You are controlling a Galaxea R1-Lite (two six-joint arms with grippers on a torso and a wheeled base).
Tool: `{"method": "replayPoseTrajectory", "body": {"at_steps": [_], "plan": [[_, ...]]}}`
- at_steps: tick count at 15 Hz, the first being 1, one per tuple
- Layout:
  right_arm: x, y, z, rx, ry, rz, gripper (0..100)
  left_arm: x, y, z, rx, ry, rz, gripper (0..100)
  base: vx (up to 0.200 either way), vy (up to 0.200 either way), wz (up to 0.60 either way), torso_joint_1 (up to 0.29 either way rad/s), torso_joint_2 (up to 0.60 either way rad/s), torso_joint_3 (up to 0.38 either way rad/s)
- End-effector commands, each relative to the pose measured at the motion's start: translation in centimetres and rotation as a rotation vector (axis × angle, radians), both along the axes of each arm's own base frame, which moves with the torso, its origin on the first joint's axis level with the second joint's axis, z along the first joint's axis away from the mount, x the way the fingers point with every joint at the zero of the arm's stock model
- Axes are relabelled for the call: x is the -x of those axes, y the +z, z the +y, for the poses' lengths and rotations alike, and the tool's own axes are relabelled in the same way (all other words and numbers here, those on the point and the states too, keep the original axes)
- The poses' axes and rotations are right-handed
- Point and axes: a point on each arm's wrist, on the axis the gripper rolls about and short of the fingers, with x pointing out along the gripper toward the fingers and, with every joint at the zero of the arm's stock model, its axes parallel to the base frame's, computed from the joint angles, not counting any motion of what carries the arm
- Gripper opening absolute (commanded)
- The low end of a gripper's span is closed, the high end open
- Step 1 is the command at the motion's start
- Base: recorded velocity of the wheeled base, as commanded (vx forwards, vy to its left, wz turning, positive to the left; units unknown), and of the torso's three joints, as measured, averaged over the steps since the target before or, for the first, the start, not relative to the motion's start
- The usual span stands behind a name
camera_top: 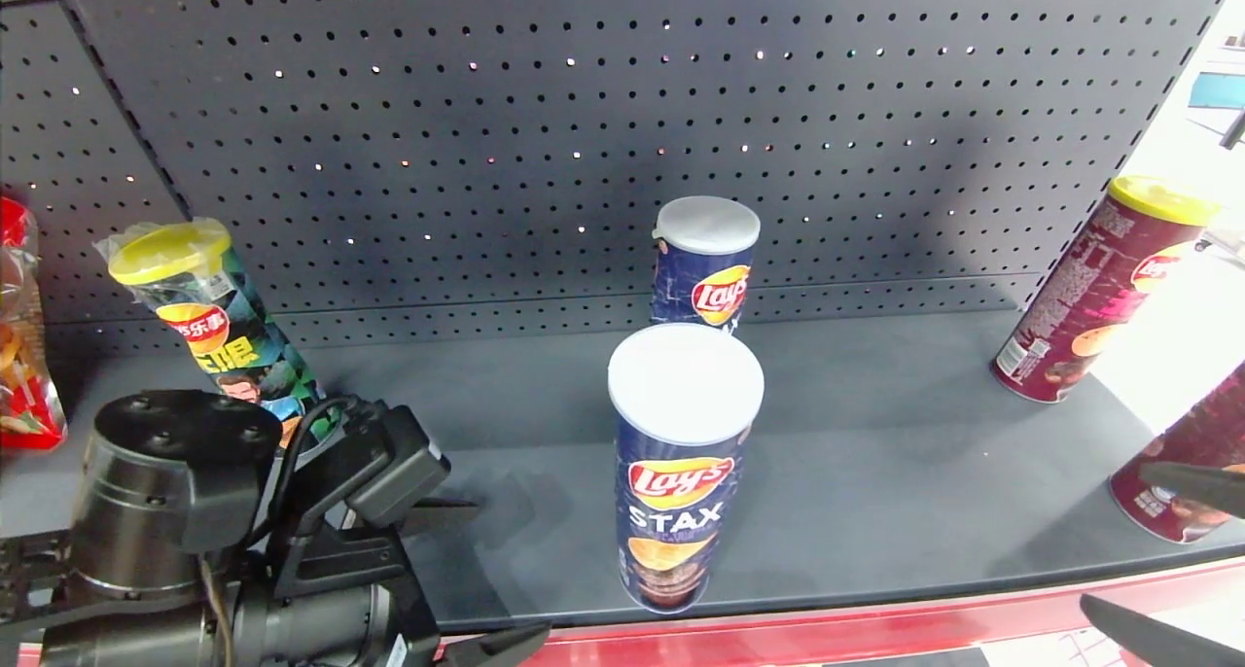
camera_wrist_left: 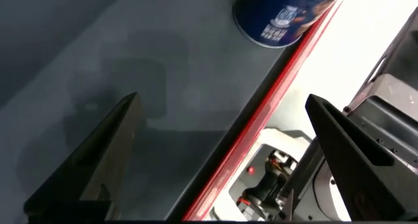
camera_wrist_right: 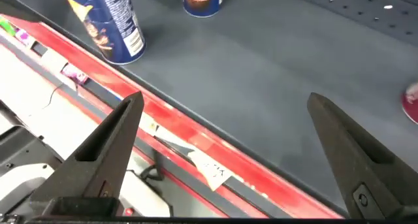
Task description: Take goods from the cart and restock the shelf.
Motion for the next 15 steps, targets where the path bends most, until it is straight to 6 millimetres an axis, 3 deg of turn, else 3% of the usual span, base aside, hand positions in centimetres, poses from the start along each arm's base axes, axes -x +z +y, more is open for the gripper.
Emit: {"method": "replayPoseTrajectory", "body": {"at_steps": [1, 7, 15], "plan": [[1.2, 0.1, -0.9, -0.031, -0.019, -0.052, 100, -0.8, -0.6, -0.6, -0.021, 0.0, 0.023, 100, 0.0, 0.0, 0.0, 0.0, 0.0, 0.0], [1.4, 0.1, -1.2, -0.036, -0.05, -0.064, 100, -2.7, -0.5, -2.1, -0.036, -0.015, 0.009, 100, 0.0, 0.0, 0.0, 0.0, 0.0, 0.0], [1.5, 0.3, -1.4, -0.043, -0.065, -0.074, 100, -3.7, -0.6, -3.0, -0.044, -0.014, 0.01, 100, 0.0, 0.0, 0.0, 0.0, 0.0, 0.0]]}}
